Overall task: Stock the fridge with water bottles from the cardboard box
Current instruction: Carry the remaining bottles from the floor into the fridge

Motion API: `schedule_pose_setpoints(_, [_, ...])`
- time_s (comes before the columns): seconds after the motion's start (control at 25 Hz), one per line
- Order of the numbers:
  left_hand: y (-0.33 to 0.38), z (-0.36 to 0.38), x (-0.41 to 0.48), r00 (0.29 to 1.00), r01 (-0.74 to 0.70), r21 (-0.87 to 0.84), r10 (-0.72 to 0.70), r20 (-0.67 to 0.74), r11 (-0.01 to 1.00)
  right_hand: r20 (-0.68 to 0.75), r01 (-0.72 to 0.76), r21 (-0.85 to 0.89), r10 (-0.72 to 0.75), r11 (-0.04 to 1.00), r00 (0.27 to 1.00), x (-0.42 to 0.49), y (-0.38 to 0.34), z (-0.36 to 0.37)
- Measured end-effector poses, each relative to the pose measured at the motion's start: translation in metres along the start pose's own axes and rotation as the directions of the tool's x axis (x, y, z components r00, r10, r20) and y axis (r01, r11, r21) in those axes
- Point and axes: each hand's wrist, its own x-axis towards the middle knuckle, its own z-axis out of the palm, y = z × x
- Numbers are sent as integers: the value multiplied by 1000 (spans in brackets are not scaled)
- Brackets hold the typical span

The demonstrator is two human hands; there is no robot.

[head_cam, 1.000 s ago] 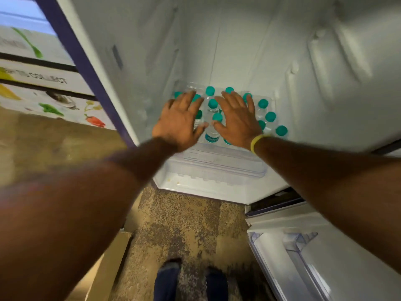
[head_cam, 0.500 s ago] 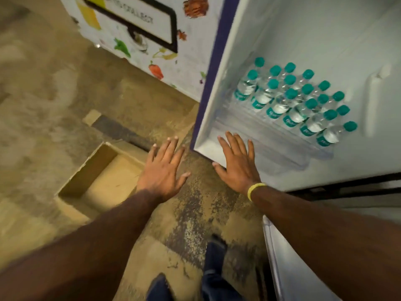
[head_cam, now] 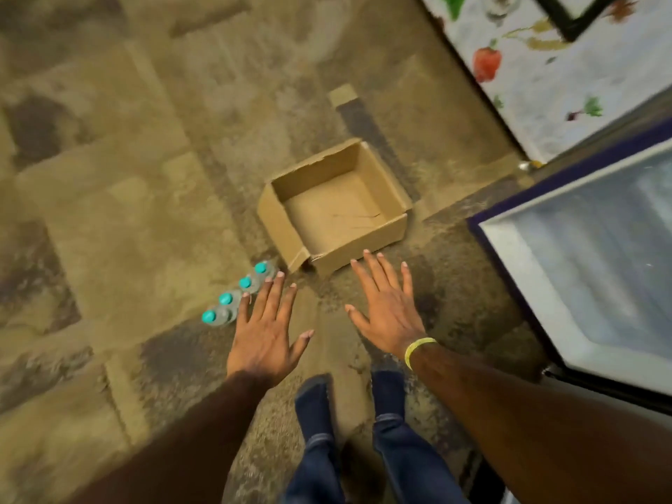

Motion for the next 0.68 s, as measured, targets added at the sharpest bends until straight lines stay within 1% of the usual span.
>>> schedule_pose_setpoints(0.08, [-25, 21, -25, 996, 92, -43, -92, 20, 995, 64, 89, -24, -87, 996, 994, 4, -30, 23])
schedule_pose_setpoints(0.24, [-62, 53, -49, 962, 270, -112, -264, 65, 956, 185, 203, -71, -187, 977, 965, 27, -71, 55])
schedule_pose_setpoints(0.4, [-88, 78, -34, 920, 387, -180, -364, 147, 904, 234, 267, -79, -243, 960, 941, 65, -86, 79])
schedule_pose_setpoints(0.48, [-101, 88, -10, 912, 403, -209, -371, 176, 891, 251, 301, -63, -276, 952, 928, 93, -91, 90])
schedule_pose_setpoints(0.56, [-110, 99, 25, 917, 390, -198, -360, 175, 899, 257, 280, -13, -268, 960, 929, 124, -97, 104])
schedule_pose_setpoints(0.68, [-124, 119, 83, 926, 372, -162, -353, 136, 914, 293, 172, 124, -202, 977, 934, 176, -107, 136])
